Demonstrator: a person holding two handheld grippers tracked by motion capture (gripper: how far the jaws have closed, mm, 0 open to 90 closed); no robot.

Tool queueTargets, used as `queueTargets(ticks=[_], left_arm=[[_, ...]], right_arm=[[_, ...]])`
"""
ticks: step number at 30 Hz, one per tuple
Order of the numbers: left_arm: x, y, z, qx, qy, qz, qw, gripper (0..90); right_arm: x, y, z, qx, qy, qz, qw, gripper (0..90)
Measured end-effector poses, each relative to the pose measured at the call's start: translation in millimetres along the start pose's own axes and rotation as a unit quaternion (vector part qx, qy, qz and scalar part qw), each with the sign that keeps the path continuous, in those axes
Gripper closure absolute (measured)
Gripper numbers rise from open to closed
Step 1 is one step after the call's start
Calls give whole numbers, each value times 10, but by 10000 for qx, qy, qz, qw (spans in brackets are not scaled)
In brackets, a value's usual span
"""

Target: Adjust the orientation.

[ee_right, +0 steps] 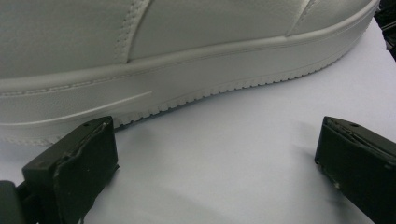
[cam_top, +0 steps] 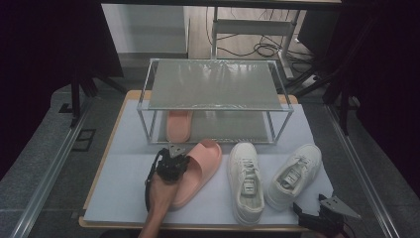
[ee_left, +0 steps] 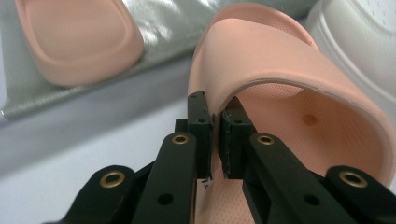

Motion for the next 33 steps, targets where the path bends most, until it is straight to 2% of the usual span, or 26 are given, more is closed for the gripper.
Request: queueTargets(ticks=[7,18,22,24,28,30,33], left_arm=[[18,-254,-113,-106,-115,105,9998,848],[68,-542,-418,-229,-322,534,9978,842],[123,-572,-490,-262,-484,720,9959,841],[161,-570,-508,-294,-525,925,9939,840],[205,-554,-530,-378,-596,1078,9917,833],[218,-537,-559,-343,-590,1108,9915,825],[210,-499,-608,-259,-625,1025,9924,811]], right_arm=[[0,0,1,4,-3,-2,10000,0],[-4,1,2,-2,-13,9,10000,0],[-5,2,2,-3,-18,10,10000,0],[-6,2,2,-1,-23,17,10000,0],[-6,3,2,-7,-27,15,10000,0],[-6,3,1,-9,-23,16,10000,0],[-6,3,2,-2,-25,18,10000,0]])
Point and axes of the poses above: each handheld gripper's, and its own axes: z roughly backward along the jaws, y roughly out of its underside, x roughly to its left, the point moved 2 cm from there along -z, roughly forward along the jaws, and after that the axes turned 1 degree about x, right-handed, at the moved point
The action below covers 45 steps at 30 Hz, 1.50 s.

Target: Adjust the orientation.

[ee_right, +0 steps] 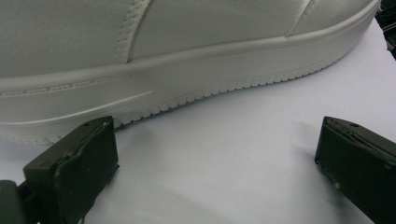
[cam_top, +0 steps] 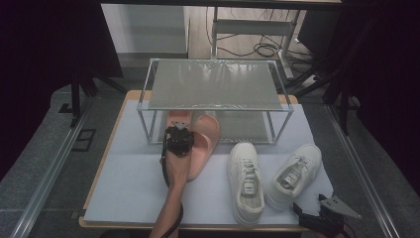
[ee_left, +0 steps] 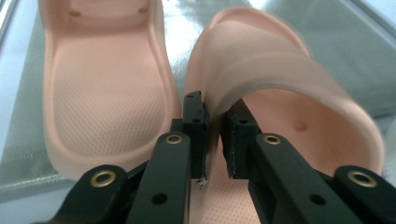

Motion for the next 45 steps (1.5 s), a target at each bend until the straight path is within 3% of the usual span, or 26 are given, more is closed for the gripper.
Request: queueTargets(ticks=[3,6,13,21,25,29,37,40,45], left_arm=[[14,21,11,-33,115,34,9999,813],[37,9,90,-69,194,-99,9997,782],[148,63,385,-134,469,-271,9984,743],[362,342,737,-69,502,-449,9977,820],[415,520,884,-8,452,-565,9974,896],[432,717,992,85,451,-639,9969,899],[338,976,1002,297,538,-717,9955,899],[256,1067,973,418,605,-815,9940,899],[162,1129,870,583,524,-1007,9918,899]], right_arm=[[0,0,0,1,-1,1,10000,0],[0,0,0,2,0,2,10000,0],[1,-1,0,0,8,-4,10000,0],[4,-2,-1,6,19,-8,10000,0],[5,-2,-3,-2,19,-12,10000,0],[6,-3,-3,1,22,-14,10000,0],[6,-3,-3,1,24,-17,10000,0],[6,-3,-3,1,23,-17,10000,0],[6,-3,-3,1,23,-17,10000,0]])
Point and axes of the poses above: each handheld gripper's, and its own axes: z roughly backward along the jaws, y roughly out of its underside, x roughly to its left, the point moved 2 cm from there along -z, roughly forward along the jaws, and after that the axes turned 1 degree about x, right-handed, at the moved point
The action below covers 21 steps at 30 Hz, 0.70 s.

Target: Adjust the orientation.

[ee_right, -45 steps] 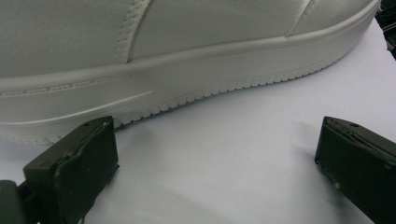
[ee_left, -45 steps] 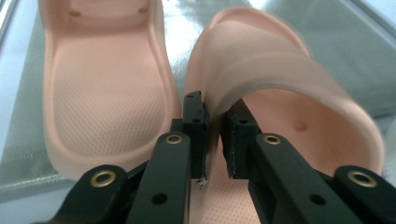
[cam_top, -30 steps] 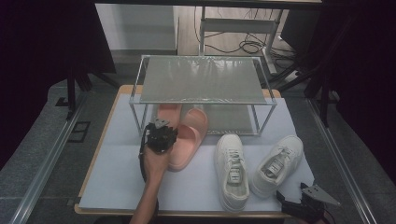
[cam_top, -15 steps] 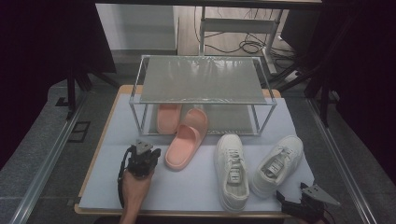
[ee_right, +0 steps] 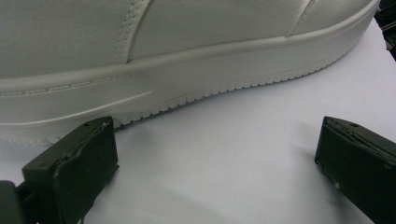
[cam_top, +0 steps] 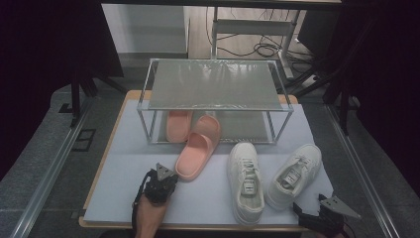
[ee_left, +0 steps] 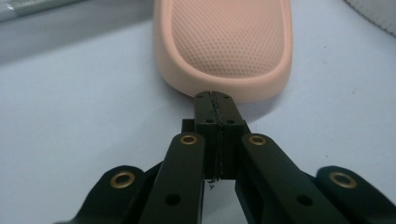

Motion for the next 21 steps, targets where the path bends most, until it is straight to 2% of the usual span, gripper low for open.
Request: queueTargets(ticks=[8,21], left_arm=[[-38,-56,-40,-34,121,-3,9999,899],[-322,-327,-290,-111,472,-224,9986,898]], right_arm=[[0,0,0,0,0,0,10000,0],[-1,0,0,-1,-3,3,10000,0]])
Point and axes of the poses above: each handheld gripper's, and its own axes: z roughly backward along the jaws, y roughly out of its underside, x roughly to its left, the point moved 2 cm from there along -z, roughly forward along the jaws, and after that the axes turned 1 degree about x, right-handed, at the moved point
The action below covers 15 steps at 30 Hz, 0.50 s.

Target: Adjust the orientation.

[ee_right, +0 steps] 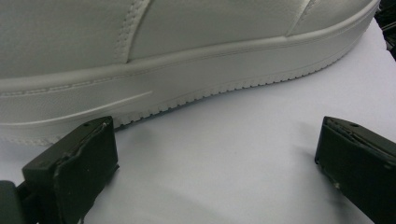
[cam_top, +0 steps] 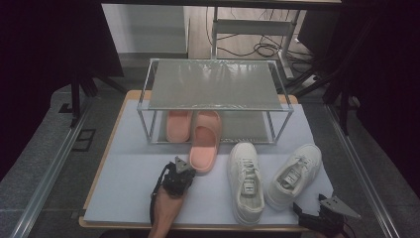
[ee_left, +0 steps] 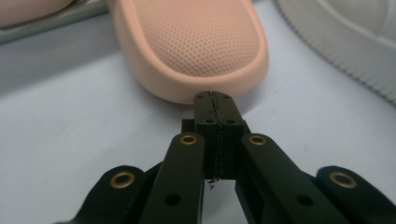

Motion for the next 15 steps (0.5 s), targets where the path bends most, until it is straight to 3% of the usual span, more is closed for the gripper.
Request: queueTargets(ticks=[5,12,15], left_arm=[[-87,-130,-70,-71,100,-68,9999,898],[-130,-307,-122,-163,79,-102,9998,895],[-224,-338,-134,-162,164,-232,9995,891]], right_arm=[[0,0,0,-1,0,2,10000,0],[0,0,0,-1,-1,2,10000,0],[0,0,0,-1,-1,3,10000,0]])
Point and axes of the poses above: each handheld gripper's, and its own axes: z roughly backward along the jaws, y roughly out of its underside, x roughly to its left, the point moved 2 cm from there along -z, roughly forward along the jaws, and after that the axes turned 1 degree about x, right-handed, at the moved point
